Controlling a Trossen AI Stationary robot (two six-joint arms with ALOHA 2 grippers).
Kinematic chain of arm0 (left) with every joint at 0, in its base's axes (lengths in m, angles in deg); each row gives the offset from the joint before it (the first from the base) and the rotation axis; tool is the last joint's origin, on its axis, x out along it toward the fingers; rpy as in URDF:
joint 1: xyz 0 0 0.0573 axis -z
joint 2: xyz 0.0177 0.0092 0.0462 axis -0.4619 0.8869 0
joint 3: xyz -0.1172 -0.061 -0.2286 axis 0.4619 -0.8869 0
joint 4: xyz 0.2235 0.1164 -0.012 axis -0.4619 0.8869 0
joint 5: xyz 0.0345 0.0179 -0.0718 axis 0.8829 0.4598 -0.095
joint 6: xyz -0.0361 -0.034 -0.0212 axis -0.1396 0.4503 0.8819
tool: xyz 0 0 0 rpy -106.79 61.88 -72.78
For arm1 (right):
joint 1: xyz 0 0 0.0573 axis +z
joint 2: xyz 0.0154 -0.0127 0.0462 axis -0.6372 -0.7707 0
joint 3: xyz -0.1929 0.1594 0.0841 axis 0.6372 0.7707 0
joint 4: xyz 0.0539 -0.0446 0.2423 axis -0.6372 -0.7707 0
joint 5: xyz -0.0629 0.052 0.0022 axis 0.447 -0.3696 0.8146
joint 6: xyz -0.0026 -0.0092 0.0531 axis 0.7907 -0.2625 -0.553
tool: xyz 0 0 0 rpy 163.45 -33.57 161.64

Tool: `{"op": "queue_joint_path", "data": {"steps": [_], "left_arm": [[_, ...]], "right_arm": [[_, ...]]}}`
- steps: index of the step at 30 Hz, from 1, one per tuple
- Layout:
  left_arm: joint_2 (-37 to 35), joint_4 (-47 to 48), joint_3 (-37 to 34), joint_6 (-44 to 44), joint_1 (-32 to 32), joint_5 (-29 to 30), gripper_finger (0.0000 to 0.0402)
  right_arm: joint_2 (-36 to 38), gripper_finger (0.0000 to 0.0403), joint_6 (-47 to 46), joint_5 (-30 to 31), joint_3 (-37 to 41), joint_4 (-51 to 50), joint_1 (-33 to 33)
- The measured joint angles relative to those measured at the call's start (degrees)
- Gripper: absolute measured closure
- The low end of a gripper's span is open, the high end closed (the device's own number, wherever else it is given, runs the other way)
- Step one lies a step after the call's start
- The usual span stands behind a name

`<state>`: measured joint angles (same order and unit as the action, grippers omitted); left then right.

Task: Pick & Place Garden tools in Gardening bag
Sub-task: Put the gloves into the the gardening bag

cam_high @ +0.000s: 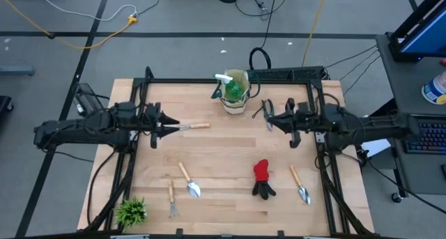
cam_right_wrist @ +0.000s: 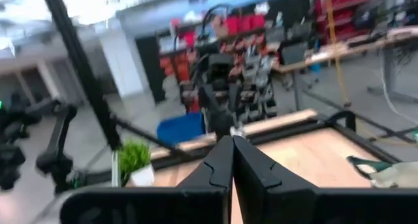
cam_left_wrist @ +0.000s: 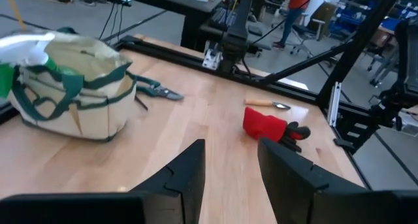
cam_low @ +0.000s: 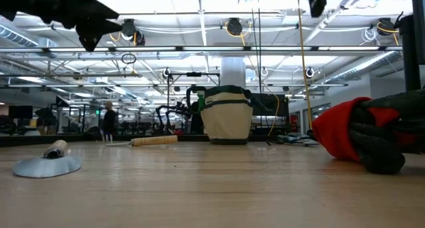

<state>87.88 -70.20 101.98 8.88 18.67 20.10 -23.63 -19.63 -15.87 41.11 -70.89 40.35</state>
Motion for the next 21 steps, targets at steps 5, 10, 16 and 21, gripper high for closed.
{"op": "queue_joint_path", "data": {"steps": [5,10,16,21], "left_arm": [[-3.1,-0.1,-2.6,0.8,0.0,0.1,0.0256],[-4.8,-0.1,-3.7,0.4,0.0,0.1,0.0256],[-4.7,0.1,-4.1,0.7,0.0,0.0,0.0256],[-4.7,0.2,-4.1,0.7,0.0,0.0,0.0256]], "right_arm": [[-7.5,0.0402,3.5,0.0,-9.4,-8.7,5.1],[-15.0,0.0402,7.4,0.0,-17.8,-18.1,10.1],[-24.1,0.0402,11.5,-0.1,-26.2,-28.8,15.1],[-30.0,0.0401,11.6,-0.2,-30.4,-37.4,17.7]]}}
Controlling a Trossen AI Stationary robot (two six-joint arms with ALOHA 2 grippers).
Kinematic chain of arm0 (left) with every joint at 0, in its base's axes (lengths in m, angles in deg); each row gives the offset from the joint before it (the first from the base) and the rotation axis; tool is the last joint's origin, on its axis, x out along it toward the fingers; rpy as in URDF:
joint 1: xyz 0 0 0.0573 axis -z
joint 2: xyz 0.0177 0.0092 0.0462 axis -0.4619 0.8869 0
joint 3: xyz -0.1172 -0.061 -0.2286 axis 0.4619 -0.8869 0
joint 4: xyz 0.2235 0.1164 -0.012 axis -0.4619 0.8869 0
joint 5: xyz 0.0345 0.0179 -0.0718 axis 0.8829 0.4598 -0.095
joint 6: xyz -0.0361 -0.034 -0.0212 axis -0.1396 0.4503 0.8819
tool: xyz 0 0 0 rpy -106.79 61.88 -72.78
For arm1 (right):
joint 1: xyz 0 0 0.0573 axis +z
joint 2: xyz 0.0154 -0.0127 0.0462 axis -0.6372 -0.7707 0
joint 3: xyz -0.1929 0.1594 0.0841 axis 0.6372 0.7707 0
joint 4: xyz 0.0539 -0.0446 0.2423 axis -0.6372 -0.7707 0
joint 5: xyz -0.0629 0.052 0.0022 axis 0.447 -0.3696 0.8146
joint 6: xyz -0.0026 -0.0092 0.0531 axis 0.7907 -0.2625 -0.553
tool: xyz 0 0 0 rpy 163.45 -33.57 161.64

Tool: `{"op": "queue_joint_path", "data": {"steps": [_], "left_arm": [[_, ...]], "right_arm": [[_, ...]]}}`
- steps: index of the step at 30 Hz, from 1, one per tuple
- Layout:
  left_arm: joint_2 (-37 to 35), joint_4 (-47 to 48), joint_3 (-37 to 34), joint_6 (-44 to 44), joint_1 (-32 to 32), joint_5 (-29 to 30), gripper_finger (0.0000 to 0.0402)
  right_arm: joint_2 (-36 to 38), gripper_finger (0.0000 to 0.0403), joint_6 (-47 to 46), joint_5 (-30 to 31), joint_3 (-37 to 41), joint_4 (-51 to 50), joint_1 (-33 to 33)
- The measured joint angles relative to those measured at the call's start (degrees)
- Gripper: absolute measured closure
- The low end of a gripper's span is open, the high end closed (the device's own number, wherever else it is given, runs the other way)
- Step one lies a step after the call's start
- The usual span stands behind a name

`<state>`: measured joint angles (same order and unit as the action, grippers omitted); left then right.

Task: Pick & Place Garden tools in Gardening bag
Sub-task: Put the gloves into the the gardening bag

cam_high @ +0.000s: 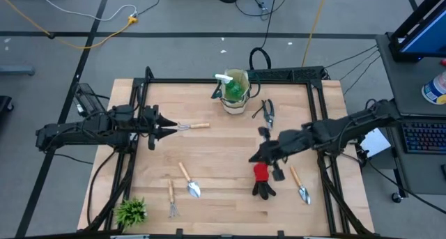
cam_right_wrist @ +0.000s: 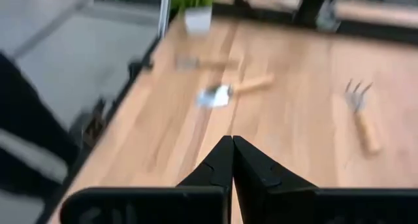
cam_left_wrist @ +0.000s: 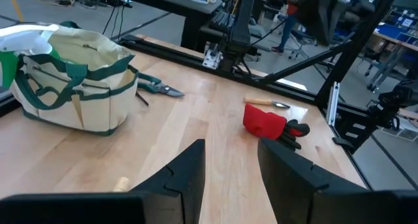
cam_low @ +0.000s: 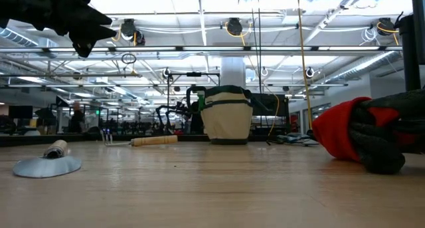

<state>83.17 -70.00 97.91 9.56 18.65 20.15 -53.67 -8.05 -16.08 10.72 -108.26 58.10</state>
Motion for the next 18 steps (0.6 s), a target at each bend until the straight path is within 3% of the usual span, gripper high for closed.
{"op": "queue_joint_path", "data": {"steps": [8,18], "left_arm": [[0.0,0.3,0.0,0.0,0.0,0.0,0.0256],[0.0,0.4,0.0,0.6,0.0,-2.0,0.0256]], "right_arm": [[-4.9,0.0324,2.3,-0.2,-0.6,-9.6,1.6],[-9.0,0.0204,19.6,0.0,-0.6,-18.6,1.9]]}}
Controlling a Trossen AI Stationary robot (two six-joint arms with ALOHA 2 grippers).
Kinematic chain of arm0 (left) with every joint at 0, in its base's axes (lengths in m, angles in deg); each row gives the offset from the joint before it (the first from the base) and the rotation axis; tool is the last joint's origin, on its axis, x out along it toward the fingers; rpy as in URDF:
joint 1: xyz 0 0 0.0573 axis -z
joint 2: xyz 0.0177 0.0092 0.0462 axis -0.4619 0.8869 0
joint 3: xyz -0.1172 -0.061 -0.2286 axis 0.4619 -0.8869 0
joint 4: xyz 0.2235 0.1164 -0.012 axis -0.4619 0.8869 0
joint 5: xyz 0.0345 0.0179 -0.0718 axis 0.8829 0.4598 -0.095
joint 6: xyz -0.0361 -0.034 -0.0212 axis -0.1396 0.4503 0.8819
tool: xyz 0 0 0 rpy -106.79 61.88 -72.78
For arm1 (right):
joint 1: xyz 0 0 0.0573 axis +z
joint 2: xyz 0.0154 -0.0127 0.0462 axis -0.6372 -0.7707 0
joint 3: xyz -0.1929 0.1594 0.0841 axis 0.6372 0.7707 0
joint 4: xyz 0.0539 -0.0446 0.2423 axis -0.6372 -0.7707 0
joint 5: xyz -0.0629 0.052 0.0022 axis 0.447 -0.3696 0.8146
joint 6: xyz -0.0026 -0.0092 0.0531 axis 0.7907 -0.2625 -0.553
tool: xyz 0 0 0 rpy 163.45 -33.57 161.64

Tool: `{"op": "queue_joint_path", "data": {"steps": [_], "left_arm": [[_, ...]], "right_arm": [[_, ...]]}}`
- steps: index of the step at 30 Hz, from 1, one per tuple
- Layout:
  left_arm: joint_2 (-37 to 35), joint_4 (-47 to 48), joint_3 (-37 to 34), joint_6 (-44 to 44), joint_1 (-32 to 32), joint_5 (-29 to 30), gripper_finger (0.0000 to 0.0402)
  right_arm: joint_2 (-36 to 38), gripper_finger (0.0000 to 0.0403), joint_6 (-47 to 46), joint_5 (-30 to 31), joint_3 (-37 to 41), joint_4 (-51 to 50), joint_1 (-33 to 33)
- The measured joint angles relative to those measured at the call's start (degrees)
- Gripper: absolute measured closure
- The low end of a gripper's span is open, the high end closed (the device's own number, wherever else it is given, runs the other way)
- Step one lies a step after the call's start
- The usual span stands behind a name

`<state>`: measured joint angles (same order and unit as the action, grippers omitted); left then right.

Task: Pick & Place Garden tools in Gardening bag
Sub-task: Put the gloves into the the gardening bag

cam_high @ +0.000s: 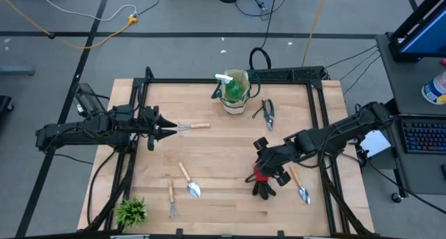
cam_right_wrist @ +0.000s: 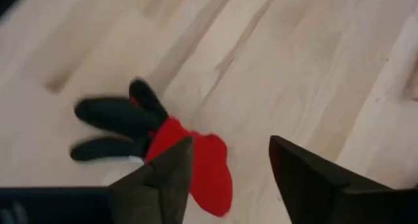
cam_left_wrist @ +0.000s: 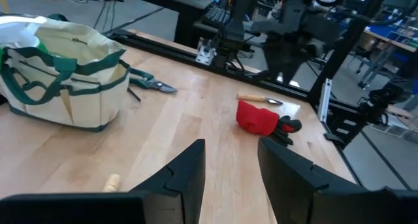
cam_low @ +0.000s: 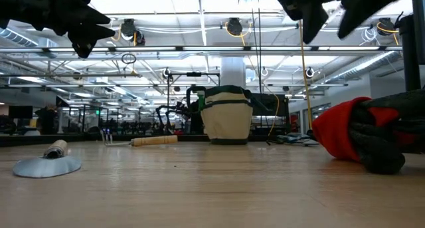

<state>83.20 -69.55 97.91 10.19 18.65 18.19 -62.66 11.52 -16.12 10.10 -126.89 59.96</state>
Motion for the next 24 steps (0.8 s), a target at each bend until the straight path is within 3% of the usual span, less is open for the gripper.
{"op": "queue_joint_path", "data": {"steps": [5,12,24], "left_arm": [[0.0,0.3,0.0,0.1,0.0,-0.1,0.0256],[0.0,0.3,0.0,0.1,0.0,-0.1,0.0256],[0.0,1.3,0.0,0.1,0.0,-0.1,0.0256]], "right_arm": [[-2.7,0.0186,8.3,0.0,0.0,-2.2,0.0],[-6.7,0.0191,15.5,0.0,0.0,-3.8,0.0],[-6.8,0.0187,23.9,0.0,2.3,-3.0,0.4]]}}
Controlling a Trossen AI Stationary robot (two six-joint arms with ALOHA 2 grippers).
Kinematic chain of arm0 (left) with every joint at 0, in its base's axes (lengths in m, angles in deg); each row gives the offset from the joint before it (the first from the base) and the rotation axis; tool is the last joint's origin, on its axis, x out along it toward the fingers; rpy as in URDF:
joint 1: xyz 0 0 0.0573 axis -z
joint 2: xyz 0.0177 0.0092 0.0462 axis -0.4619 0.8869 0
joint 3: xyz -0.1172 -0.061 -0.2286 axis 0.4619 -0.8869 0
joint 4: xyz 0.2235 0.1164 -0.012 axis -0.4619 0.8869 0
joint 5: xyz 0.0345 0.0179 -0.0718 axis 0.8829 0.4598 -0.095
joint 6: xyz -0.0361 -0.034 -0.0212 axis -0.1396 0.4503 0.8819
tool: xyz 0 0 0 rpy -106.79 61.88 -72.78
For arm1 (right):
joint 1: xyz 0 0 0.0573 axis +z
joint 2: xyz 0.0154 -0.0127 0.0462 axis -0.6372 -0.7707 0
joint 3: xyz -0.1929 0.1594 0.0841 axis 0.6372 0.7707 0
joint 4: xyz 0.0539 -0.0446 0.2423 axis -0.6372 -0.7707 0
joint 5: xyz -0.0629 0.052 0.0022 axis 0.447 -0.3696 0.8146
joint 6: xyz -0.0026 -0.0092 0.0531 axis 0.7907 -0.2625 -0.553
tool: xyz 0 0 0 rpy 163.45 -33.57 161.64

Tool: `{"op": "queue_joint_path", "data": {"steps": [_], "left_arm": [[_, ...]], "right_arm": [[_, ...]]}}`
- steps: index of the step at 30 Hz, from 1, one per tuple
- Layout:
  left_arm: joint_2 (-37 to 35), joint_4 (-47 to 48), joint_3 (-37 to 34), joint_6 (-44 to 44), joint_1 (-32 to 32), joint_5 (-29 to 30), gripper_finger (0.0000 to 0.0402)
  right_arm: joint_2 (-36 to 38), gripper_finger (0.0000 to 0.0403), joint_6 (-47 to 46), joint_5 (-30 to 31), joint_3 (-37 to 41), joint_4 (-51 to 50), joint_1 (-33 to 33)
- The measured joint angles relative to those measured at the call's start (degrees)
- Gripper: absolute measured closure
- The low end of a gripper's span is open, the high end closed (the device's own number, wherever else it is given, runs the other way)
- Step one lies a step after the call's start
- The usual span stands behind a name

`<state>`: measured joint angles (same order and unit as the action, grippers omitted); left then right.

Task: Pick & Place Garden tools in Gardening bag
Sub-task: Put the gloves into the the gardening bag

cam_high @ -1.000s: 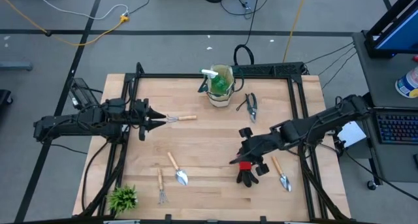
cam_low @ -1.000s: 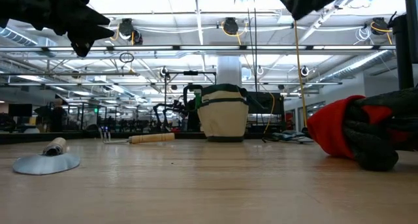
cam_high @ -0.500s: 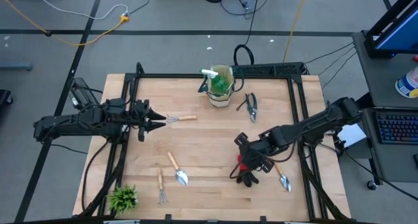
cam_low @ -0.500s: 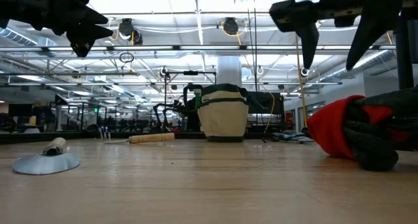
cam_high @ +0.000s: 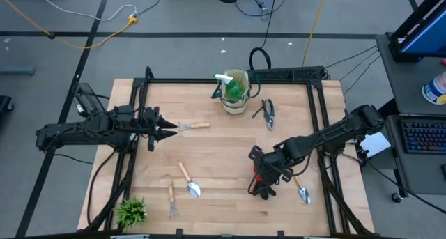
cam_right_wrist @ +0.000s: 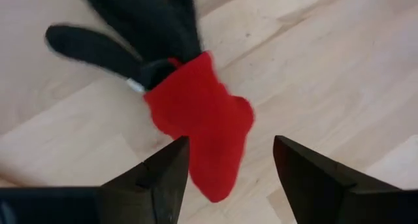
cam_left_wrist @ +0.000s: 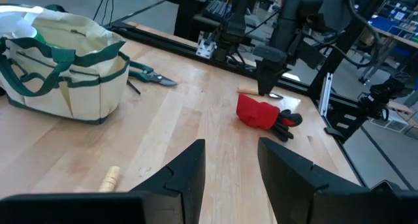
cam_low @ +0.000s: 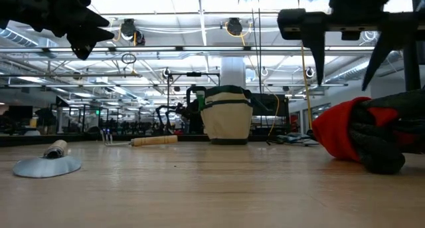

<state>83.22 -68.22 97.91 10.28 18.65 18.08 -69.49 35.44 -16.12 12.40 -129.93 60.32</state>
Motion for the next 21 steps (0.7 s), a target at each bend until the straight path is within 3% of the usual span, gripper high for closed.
{"op": "queue_joint_path", "data": {"steps": [12,21], "left_arm": [[0.0,0.1,0.0,0.2,0.0,0.0,0.0256],[0.0,0.1,0.0,0.4,0.0,0.0,0.0256]], "right_arm": [[0.0,0.0184,11.9,0.0,4.5,6.4,0.9],[0.1,0.0183,13.4,-0.1,11.7,16.2,1.1]]}}
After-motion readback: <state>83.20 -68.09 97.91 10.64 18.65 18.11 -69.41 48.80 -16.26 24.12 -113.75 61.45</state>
